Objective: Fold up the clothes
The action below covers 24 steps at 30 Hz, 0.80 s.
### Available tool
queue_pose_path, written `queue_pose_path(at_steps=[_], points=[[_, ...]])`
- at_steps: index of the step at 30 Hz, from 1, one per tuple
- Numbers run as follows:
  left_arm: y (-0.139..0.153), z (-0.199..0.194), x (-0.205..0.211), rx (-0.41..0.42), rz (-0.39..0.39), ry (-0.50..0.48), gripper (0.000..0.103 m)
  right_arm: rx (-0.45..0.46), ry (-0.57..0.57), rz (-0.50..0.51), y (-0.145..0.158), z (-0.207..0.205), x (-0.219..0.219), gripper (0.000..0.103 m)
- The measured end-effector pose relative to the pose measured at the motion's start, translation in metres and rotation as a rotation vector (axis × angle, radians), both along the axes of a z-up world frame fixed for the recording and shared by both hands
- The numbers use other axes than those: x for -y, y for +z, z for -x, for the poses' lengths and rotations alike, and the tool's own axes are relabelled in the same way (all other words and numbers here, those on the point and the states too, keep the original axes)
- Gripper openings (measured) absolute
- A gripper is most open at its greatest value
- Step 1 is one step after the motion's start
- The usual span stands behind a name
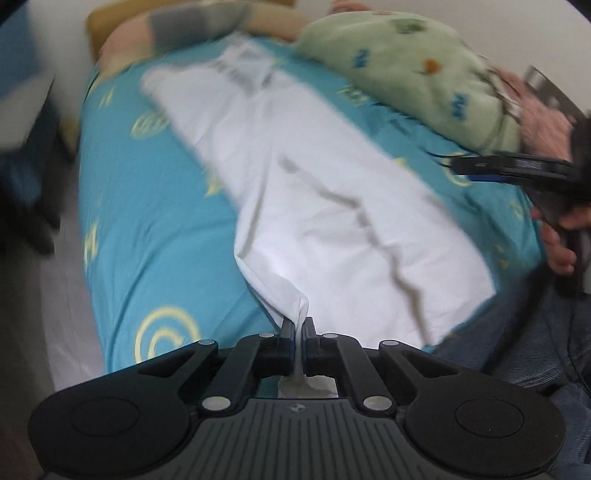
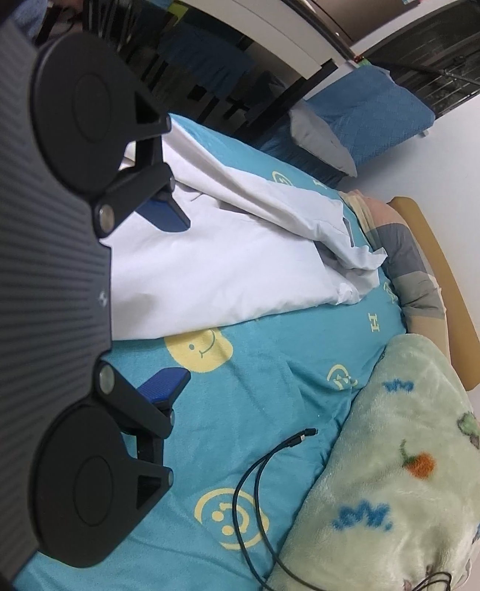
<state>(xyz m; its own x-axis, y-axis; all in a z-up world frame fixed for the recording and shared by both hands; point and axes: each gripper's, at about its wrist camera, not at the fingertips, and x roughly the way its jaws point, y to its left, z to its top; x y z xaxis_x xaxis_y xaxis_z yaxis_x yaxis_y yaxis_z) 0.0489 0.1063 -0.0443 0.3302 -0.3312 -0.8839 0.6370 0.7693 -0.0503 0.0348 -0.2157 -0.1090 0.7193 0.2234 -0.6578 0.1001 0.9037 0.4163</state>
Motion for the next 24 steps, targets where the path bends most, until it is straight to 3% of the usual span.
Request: queue_pose_path(at_steps=[2, 5, 9, 12, 17, 21, 23, 24], points=[[0.019, 0.018, 0.03, 0.044, -0.043, -0.065, 0.003, 0.001, -0.01, -0.02, 0.0, 0.003, 0.005, 0.082], [0.032, 0.038, 0.077, -0.005, -0.034, -0.107, 0.003, -0.003, -0.03, -0.057, -0.001, 0.006, 0.013, 0.082], [0.007, 0.049, 0.129, -0.079, -0.063, -0.098, 0.004, -0.012, -0.044, -0.098, -0.003, 0.004, 0.02, 0.082], [-0.033, 0.037, 0.139, -0.212, -0.075, -0.013, 0.012, -0.03, -0.017, -0.108, -0.007, 0.002, 0.019, 0.082], [-0.054, 0.006, 0.106, -0.369, 0.041, 0.218, 0.064, -0.095, 0.062, -0.193, -0.02, 0.003, 0.019, 0.082], [-0.05, -0.01, 0.061, -0.394, 0.179, 0.436, 0.076, -0.155, 0.073, -0.292, -0.033, 0.0, 0.023, 0.082], [-0.055, -0.017, 0.045, -0.391, 0.197, 0.54, 0.078, -0.177, 0.054, -0.321, -0.038, -0.001, 0.027, 0.081], [-0.057, -0.017, 0.045, -0.393, 0.191, 0.547, 0.078, -0.198, 0.039, -0.327, -0.041, -0.001, 0.029, 0.081]])
